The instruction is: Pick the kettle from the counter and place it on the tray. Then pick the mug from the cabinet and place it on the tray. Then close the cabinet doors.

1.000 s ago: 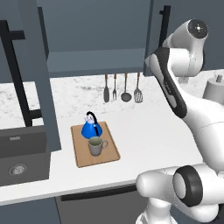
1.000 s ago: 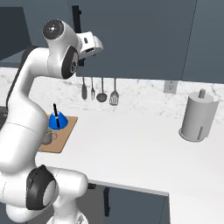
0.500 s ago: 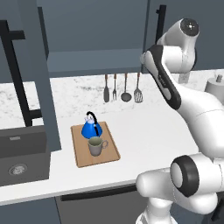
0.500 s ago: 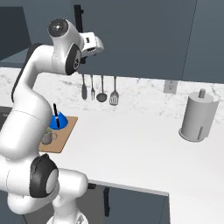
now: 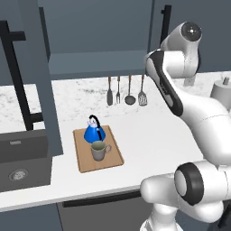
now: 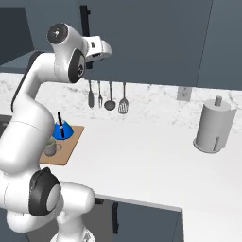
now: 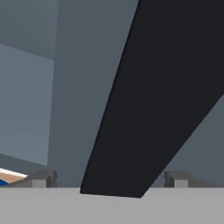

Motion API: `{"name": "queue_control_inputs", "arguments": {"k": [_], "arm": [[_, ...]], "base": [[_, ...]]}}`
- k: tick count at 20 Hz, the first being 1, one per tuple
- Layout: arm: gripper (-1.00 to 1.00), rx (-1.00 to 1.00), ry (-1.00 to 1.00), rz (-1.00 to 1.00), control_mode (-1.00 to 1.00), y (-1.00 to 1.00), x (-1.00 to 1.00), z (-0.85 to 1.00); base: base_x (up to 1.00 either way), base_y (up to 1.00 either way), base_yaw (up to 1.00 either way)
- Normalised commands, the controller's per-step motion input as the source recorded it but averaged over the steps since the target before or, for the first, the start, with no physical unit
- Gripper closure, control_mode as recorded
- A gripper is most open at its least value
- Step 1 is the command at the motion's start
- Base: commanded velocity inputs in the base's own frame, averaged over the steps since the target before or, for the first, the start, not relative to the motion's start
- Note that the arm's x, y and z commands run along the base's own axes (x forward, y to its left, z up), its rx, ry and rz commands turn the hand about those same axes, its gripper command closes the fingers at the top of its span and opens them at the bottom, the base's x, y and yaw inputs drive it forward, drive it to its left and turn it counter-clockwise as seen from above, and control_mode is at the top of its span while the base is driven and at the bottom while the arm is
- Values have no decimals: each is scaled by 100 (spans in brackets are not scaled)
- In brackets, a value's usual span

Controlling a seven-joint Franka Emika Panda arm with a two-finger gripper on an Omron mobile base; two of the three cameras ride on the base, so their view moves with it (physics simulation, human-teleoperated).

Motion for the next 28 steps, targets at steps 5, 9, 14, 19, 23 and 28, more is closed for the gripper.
{"name": "queue_control_inputs", "arguments": {"k": [5, 9, 14, 19, 23, 28], "arm": [[-100, 2, 0, -4, -100, 2, 1, -12], [-100, 2, 0, 0, -100, 1, -16, -13], [-100, 0, 0, -2, -100, 0, -30, -12], [-100, 2, 1, -6, -100, 5, -49, -7], [-100, 3, 1, -7, -100, 7, -62, -5], [-100, 2, 0, -1, -100, 5, -73, -9]], "base": [[0, 0, 0], [0, 0, 0], [0, 0, 0], [0, 0, 0], [0, 0, 0], [0, 0, 0]]}}
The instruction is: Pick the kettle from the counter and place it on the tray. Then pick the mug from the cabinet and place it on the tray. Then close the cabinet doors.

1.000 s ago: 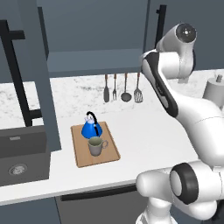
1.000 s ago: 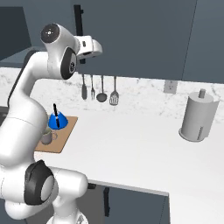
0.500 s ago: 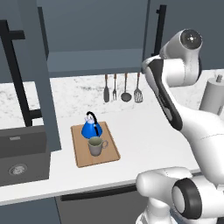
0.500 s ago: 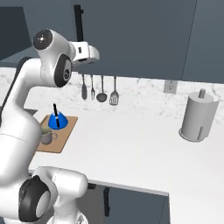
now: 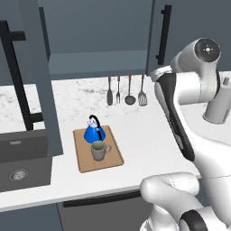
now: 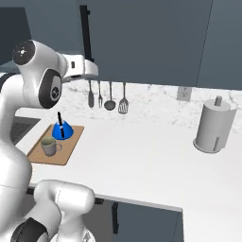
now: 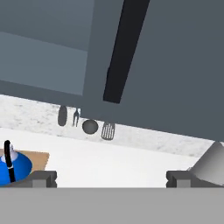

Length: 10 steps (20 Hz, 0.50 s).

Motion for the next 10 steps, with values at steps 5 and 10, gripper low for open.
{"name": "queue_control_inputs", "arguments": {"k": [5, 10], "arm": [[-100, -2, -4, 3, -100, 7, -62, -9], [-100, -26, -1, 22, -100, 6, -49, -1]], "base": [[0, 0, 0], [0, 0, 0]]}}
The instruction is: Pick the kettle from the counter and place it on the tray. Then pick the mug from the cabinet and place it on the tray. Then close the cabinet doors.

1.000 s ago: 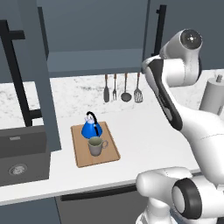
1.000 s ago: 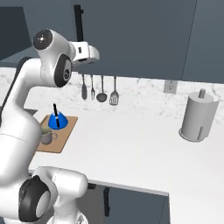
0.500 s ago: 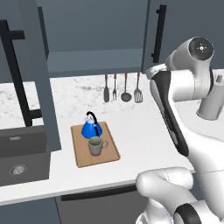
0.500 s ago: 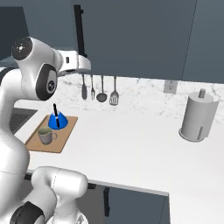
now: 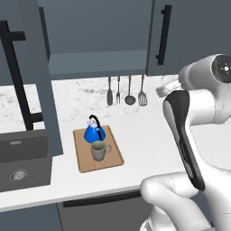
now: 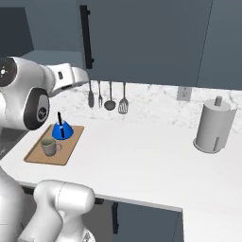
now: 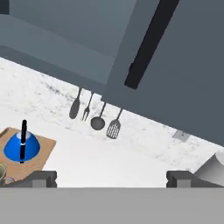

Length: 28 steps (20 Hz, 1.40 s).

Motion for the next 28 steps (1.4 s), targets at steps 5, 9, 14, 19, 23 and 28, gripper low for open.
{"name": "queue_control_inputs", "arguments": {"k": [5, 9, 14, 19, 23, 28], "arm": [[-100, -42, 0, 42, -100, 16, -47, 0], [-100, -46, 0, 42, -100, 20, -48, -1], [-100, -34, 0, 31, -100, 17, -41, -3], [-100, -17, -1, 17, -100, 26, -30, -1], [-100, -13, -2, 16, -100, 36, -32, 0], [-100, -15, -1, 16, -100, 39, -36, 0]], "base": [[0, 0, 0], [0, 0, 0], [0, 0, 0], [0, 0, 0], [0, 0, 0], [0, 0, 0]]}}
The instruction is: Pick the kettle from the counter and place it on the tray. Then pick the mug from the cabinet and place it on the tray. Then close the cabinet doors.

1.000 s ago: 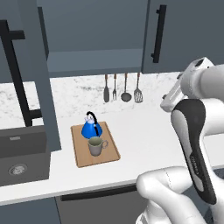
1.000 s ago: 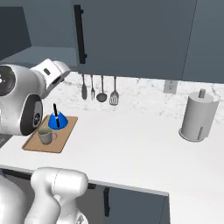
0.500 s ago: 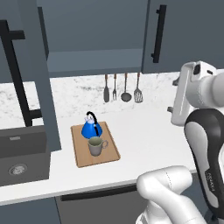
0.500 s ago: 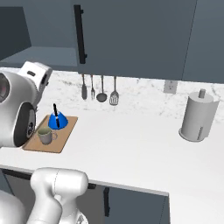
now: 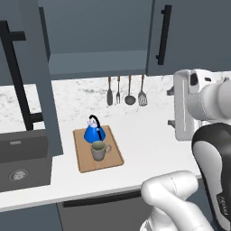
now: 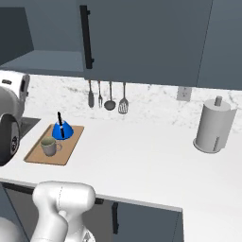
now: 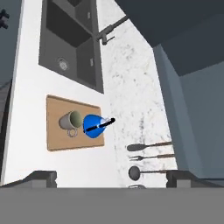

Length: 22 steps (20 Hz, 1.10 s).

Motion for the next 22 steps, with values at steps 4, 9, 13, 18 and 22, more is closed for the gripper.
{"name": "queue_control_inputs", "arguments": {"k": [4, 9, 13, 18, 22], "arm": [[-100, -16, -2, 15, -100, 37, -38, 0], [-100, -14, -1, 16, -100, 32, -39, 0], [-100, -15, 0, 16, -100, 32, -32, -3], [-100, -12, -1, 16, -100, 31, -24, -8], [-100, -3, -5, 11, -100, 16, -23, -8]], "base": [[0, 0, 0], [0, 0, 0], [0, 0, 0], [0, 0, 0], [0, 0, 0]]}}
